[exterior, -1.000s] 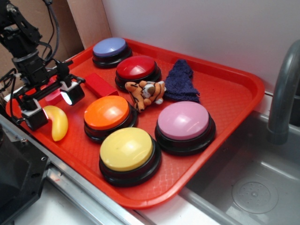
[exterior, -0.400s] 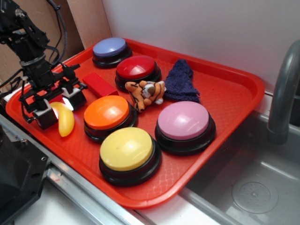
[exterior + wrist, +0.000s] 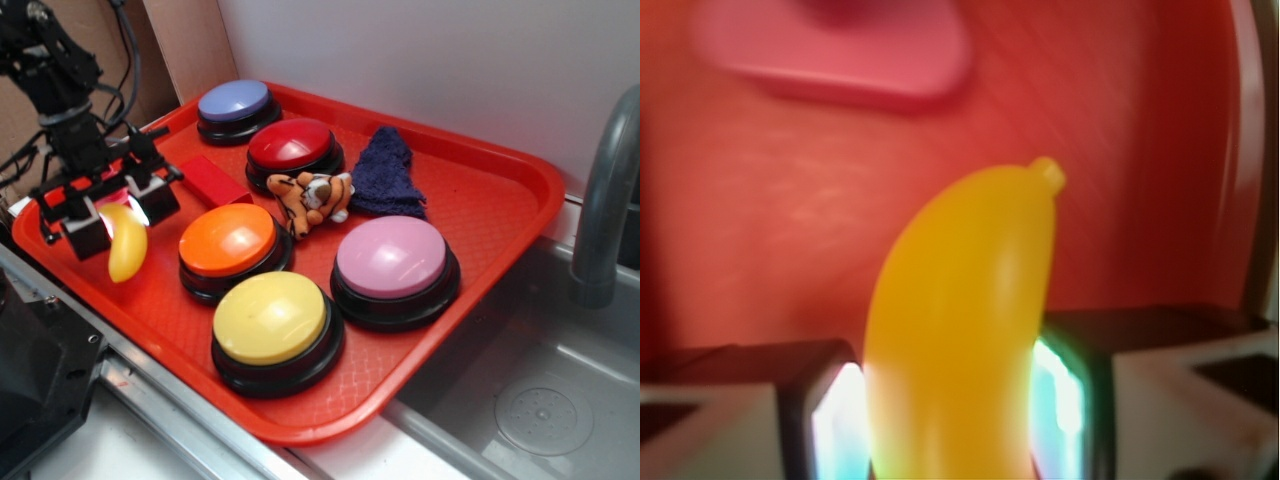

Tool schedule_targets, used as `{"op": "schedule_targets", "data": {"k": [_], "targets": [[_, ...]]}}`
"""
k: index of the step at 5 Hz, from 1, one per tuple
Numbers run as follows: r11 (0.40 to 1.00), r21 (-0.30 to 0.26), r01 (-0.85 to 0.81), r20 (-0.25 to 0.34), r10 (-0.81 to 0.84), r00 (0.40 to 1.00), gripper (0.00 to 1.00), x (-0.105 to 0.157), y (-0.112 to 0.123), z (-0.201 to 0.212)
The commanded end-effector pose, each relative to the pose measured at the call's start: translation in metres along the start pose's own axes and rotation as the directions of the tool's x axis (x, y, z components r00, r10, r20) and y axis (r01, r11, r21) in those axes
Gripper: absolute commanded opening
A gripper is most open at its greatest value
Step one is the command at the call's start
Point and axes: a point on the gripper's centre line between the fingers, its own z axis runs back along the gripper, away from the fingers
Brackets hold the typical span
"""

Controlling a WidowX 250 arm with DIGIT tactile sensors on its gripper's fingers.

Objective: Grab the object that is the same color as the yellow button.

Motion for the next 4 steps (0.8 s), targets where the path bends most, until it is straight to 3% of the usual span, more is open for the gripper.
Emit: {"op": "schedule_targets", "data": {"k": [1,2,4], "targets": [[0.943,-0.009,0.333,0.068,-0.332,0.941,0.0,0.01,-0.015,0.061],[0.83,0.006,0.558,0.088,-0.557,0.826,0.0,-0.01,-0.028,0.088],[0.527,0.011,0.85,0.04,-0.849,0.526,0.0,-0.034,-0.035,0.108]]}}
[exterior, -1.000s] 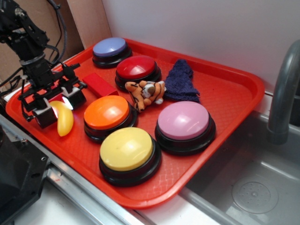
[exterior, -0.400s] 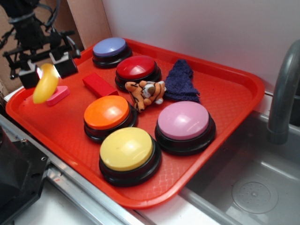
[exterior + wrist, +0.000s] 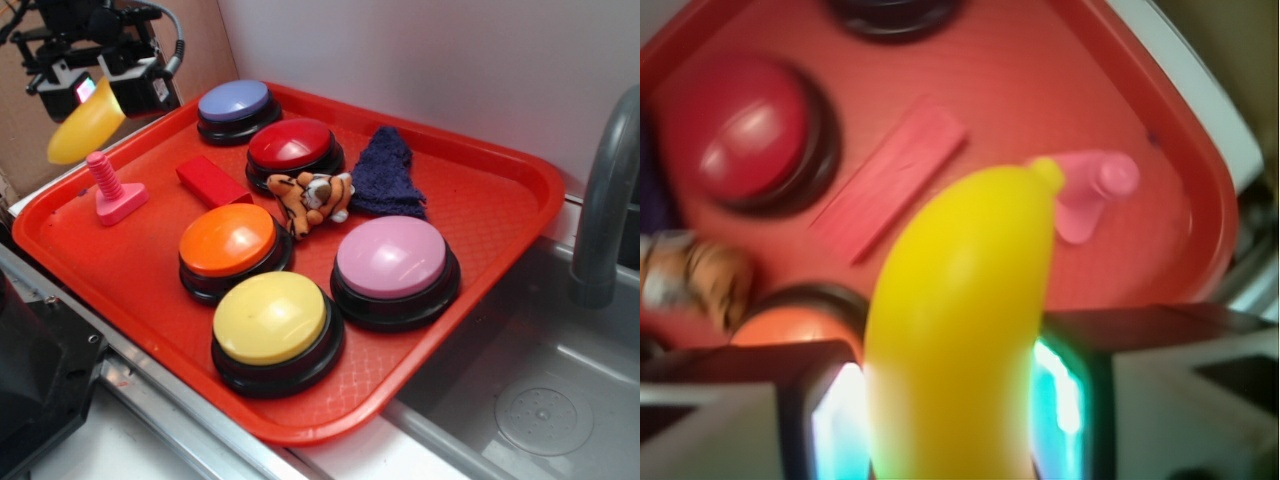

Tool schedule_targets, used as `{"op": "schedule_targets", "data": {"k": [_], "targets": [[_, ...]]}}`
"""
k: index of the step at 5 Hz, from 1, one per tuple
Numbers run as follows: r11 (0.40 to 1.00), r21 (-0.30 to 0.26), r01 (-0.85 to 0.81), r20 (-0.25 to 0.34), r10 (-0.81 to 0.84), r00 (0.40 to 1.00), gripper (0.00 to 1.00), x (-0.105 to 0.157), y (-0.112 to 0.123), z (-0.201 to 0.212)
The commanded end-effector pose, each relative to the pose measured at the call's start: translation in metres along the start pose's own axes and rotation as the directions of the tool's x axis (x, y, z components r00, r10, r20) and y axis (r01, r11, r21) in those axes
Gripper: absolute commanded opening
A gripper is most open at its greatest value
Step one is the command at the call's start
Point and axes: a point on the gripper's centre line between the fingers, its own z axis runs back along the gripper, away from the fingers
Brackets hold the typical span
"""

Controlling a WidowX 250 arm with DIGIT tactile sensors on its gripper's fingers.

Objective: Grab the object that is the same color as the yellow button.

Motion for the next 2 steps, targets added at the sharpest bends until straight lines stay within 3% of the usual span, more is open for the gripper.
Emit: {"op": "schedule_targets", "data": {"k": [1,2], "targets": [[0.95,0.004,0.314,0.018,-0.314,0.949,0.0,-0.008,-0.014,0.012],[0.941,-0.033,0.336,0.005,-0.336,0.942,0.0,-0.019,-0.015,0.01]]}}
